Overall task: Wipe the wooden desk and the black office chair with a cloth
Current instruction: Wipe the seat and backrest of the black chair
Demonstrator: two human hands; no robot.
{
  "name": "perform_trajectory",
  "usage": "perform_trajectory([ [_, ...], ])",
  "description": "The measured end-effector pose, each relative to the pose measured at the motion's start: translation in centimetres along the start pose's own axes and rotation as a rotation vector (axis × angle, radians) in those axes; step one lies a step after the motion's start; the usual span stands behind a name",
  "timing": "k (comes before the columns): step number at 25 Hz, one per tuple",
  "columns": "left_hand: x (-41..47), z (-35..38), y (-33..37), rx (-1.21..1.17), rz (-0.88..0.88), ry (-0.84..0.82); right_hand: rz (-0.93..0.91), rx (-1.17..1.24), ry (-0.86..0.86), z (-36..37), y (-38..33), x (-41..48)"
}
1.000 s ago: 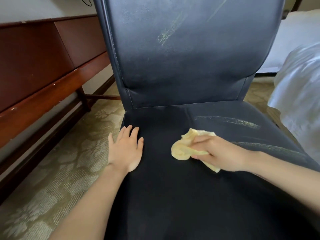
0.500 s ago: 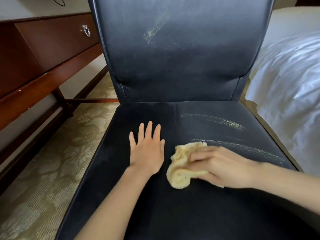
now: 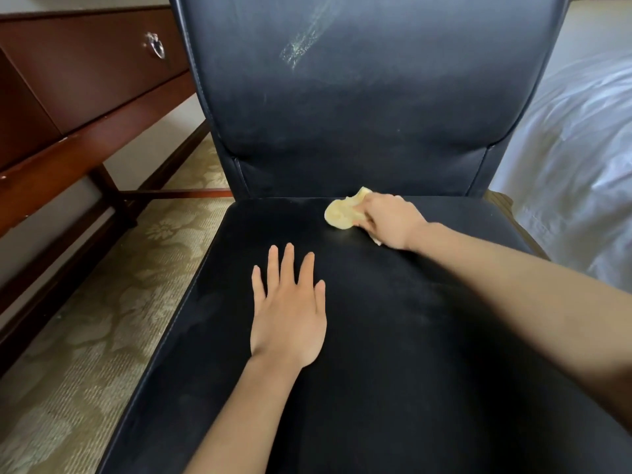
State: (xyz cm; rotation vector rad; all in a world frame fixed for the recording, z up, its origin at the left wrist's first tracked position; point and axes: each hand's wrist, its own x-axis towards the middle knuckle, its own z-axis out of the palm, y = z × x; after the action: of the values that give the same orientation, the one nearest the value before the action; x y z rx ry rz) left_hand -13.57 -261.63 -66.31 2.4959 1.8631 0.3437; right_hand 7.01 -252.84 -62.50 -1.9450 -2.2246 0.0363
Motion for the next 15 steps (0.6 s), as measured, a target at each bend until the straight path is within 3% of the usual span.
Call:
perform_trajectory([
  [5,0.2,0.5,-0.1,-0.004,0.013,-0.006,0.317,0.04,0.087,1.8,-1.5,3.6],
  [15,0.5,0.1,-1.1,0.009,0.089,0.047,-0.201,0.247,0.171,0.3,-0.4,-6.4],
])
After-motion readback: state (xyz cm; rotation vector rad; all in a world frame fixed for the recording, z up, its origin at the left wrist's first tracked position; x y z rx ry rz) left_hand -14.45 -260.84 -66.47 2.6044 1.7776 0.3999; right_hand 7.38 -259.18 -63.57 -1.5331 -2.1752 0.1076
